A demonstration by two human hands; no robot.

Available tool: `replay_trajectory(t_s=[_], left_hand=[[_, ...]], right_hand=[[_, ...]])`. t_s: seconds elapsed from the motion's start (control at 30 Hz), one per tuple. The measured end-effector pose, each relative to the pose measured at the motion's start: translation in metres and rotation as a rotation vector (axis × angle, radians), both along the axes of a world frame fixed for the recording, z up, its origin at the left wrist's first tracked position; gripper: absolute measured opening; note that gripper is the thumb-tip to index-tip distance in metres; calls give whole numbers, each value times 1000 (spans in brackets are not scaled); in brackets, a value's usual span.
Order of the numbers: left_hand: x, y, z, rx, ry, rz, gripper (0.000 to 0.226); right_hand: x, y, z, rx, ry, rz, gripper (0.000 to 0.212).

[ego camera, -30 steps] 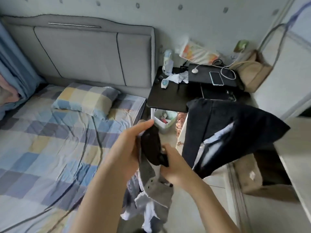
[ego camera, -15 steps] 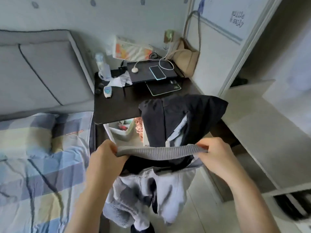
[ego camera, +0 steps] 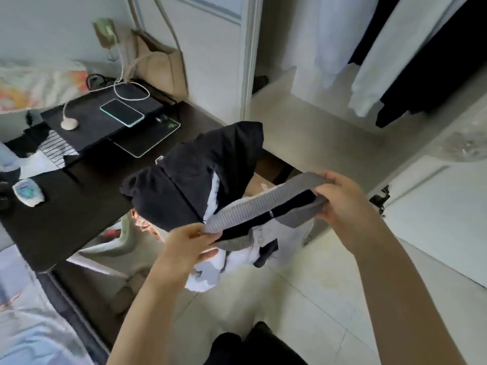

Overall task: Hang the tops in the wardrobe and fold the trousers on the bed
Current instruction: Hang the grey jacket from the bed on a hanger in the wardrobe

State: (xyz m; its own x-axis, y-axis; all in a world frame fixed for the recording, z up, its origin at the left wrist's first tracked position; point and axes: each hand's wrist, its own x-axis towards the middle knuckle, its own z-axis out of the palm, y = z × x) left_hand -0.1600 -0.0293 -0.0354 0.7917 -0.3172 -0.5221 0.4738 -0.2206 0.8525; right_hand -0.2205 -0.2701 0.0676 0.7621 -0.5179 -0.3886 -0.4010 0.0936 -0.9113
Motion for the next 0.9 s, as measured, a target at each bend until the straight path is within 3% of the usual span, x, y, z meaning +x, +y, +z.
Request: replay_trajectory(t_s=[0.1,0.27,0.33,0.43,0.53,0.63,0.73,0.8,0.9], left_hand=[[20,-28,12,-382,157,-27,22],[55,-99,36,-427,260,-81,16],[72,-118,45,-484,420,-116,30],[104,-146,63,-482,522,-279,47],[138,-179,82,-423,477,-358,40],[169,-210,96,-348,373,-303,24],[193,-240,108,-265,295,-257,44],[206,-259,118,-202,207,-309,55],[217,-271,132,-50,65,-430,65]], right_hand=[[-10,-19,0,50,-83,-104,22],[4,-53,-3,254,-195,-380,23],[15,-66,-6,326,-239,-385,21],[34,-96,-10,258,-218,-383,14],[57,-142,-7,164,-184,-434,16],[72,-184,-2,88,-208,-428,20],[88,-213,8,39,-242,-351,20],[102,-227,15,-20,-230,-241,8],[118,-236,24,-89,-212,-175,18]])
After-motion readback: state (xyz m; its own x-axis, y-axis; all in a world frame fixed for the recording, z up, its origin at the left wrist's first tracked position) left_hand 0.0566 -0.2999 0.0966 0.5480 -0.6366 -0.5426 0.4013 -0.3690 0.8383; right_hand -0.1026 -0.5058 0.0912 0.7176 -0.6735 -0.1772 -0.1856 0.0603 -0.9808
